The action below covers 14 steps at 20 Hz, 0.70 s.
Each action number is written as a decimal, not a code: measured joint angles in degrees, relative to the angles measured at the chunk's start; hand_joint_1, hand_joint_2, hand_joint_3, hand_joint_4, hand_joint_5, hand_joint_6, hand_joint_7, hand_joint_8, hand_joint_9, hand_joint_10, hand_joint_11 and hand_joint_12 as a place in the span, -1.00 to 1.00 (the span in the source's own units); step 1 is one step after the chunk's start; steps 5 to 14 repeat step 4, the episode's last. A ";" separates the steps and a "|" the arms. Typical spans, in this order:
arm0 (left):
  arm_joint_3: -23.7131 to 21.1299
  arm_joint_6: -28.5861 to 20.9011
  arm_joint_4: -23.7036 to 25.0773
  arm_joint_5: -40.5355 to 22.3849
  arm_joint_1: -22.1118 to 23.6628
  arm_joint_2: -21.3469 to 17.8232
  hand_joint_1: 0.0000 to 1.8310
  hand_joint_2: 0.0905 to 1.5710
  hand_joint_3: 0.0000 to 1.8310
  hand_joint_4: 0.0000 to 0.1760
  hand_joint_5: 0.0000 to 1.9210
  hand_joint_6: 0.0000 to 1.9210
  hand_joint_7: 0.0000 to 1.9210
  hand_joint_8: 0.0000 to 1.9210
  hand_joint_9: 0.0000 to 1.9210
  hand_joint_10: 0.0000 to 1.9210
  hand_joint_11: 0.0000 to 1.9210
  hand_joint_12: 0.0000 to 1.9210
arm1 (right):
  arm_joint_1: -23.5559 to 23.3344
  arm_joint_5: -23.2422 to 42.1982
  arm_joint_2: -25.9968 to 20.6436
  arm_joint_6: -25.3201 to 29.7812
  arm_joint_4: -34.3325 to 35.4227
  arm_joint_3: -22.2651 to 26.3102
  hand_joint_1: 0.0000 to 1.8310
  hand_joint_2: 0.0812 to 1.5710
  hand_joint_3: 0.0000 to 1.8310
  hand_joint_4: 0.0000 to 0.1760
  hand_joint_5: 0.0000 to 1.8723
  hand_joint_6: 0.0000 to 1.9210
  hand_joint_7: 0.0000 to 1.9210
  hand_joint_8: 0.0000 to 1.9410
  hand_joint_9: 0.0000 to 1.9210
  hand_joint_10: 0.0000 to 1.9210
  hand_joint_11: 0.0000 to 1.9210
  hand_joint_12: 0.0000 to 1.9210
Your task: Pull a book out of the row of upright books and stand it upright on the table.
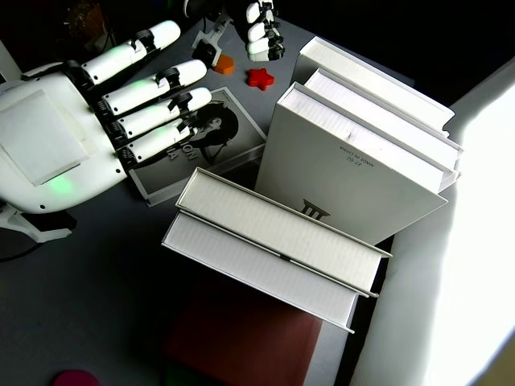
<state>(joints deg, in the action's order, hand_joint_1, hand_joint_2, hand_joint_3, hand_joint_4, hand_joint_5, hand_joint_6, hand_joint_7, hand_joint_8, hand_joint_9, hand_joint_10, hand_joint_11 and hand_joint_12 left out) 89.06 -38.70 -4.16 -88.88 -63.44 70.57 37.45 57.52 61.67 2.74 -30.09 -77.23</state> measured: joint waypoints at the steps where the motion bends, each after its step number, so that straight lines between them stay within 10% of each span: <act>1: 0.22 0.00 0.17 0.17 0.13 0.00 0.26 0.08 -1.00 -1.00 -0.37 -1.00 -0.46 -0.60 -0.74 0.27 -0.85 1.00 | 0.00 -0.07 0.02 0.00 0.00 0.00 -0.23 0.04 -1.00 0.98 -0.93 -1.00 -0.99 -1.00 -0.83 -1.00 -1.00 0.26; 14: 0.44 -0.02 -0.33 0.28 0.55 0.00 0.25 0.08 -1.00 -1.00 -0.37 -1.00 -0.44 -0.58 -0.71 0.25 -0.80 1.00 | 0.00 -0.11 0.02 0.00 -0.02 0.00 -0.19 0.08 -1.00 0.98 -0.93 -0.99 -0.98 -0.99 -0.83 -0.99 -1.00 0.21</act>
